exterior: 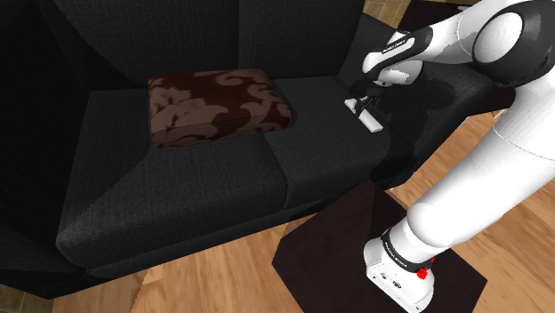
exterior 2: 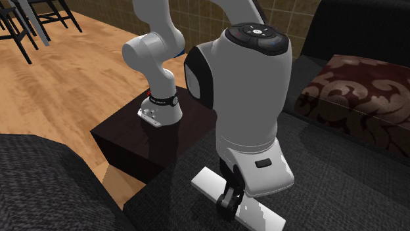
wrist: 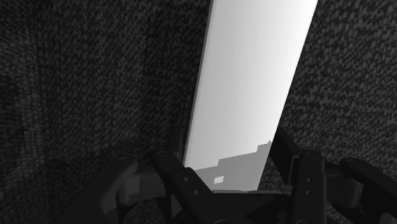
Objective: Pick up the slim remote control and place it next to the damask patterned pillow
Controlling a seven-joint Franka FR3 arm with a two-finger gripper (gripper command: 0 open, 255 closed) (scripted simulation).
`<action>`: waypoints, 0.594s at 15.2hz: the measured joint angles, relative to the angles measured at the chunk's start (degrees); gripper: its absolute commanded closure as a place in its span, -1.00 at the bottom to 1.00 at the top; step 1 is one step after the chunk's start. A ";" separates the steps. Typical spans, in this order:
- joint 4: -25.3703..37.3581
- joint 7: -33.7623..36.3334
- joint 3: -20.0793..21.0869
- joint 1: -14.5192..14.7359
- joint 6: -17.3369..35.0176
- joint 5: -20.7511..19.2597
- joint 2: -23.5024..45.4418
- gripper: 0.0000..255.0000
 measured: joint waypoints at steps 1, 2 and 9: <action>0.27 0.34 -0.01 0.11 -0.72 -0.35 -0.50 1.00; 0.37 0.55 -0.05 0.16 -1.29 -0.67 -1.02 1.00; 3.19 1.66 -0.23 0.30 -6.72 -2.44 -3.93 1.00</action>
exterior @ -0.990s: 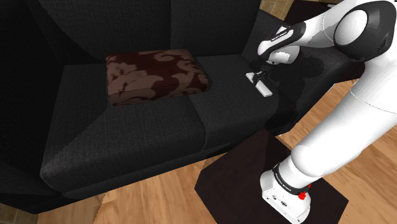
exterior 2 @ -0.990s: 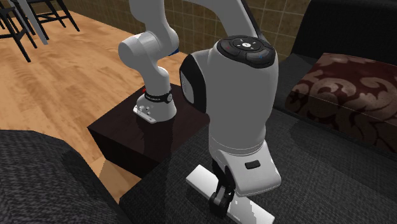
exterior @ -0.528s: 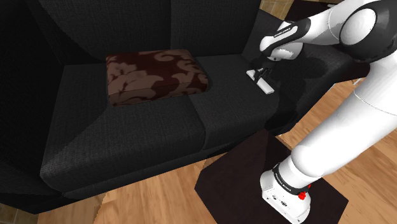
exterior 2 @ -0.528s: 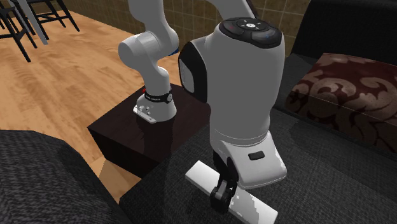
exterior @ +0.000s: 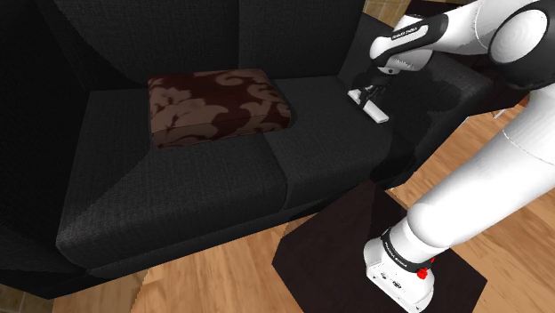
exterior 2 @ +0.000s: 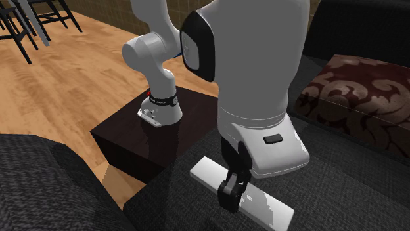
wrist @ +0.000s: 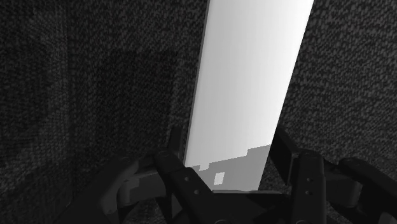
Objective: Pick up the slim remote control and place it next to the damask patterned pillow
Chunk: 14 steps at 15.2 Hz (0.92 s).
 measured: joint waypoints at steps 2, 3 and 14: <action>0.77 0.21 -0.02 0.02 -1.42 -0.40 -0.72 1.00; 1.19 0.45 0.05 0.09 -2.07 -0.55 -0.97 1.00; 5.99 1.75 0.32 0.30 -10.34 -2.43 -4.78 1.00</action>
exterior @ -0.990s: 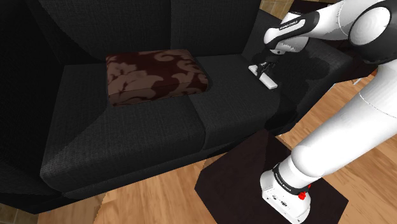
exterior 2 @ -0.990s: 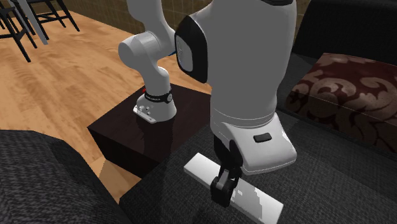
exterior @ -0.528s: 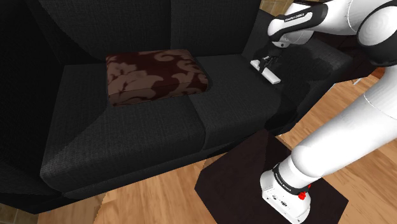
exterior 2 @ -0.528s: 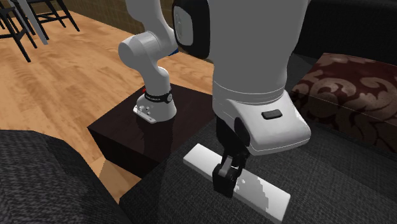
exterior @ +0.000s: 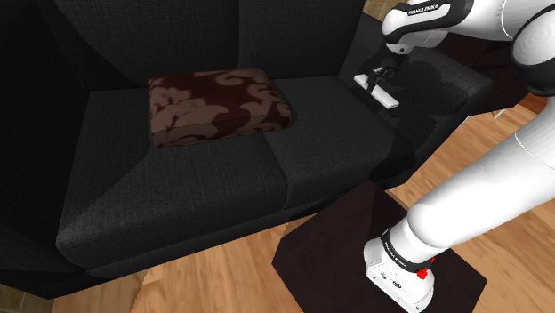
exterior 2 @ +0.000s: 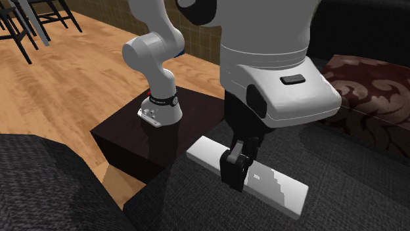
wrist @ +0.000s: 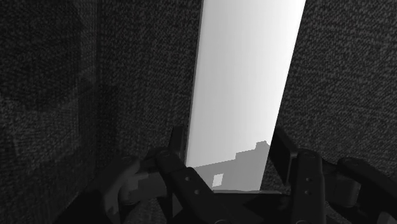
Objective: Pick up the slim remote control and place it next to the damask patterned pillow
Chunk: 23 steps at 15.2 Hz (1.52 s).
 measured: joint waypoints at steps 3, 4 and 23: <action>1.55 0.06 0.03 -0.01 -2.12 -0.25 -0.62 1.00; 2.44 0.01 0.02 -0.01 -2.93 -0.20 -0.54 1.00; 19.58 8.07 4.57 4.28 -13.31 1.98 6.88 1.00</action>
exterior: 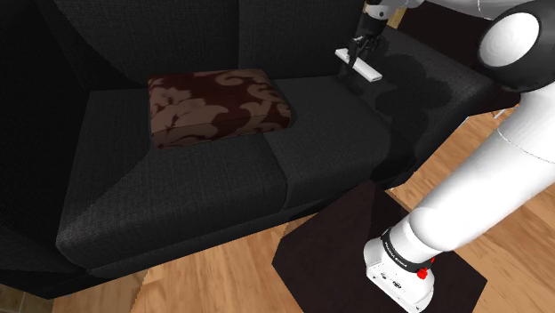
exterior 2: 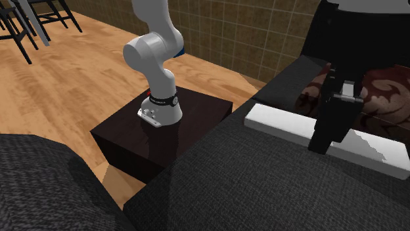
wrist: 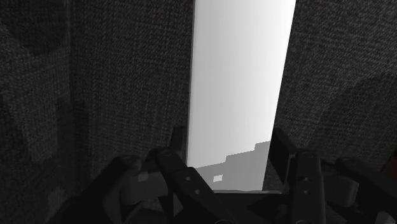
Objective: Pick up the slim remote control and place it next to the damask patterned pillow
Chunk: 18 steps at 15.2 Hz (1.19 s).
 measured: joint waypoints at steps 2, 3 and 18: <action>2.52 1.99 0.99 1.05 -0.52 0.48 2.18 1.00; 4.03 2.38 1.22 1.22 -0.82 0.82 3.44 1.00; 44.22 13.27 6.09 4.49 -13.94 5.48 31.28 1.00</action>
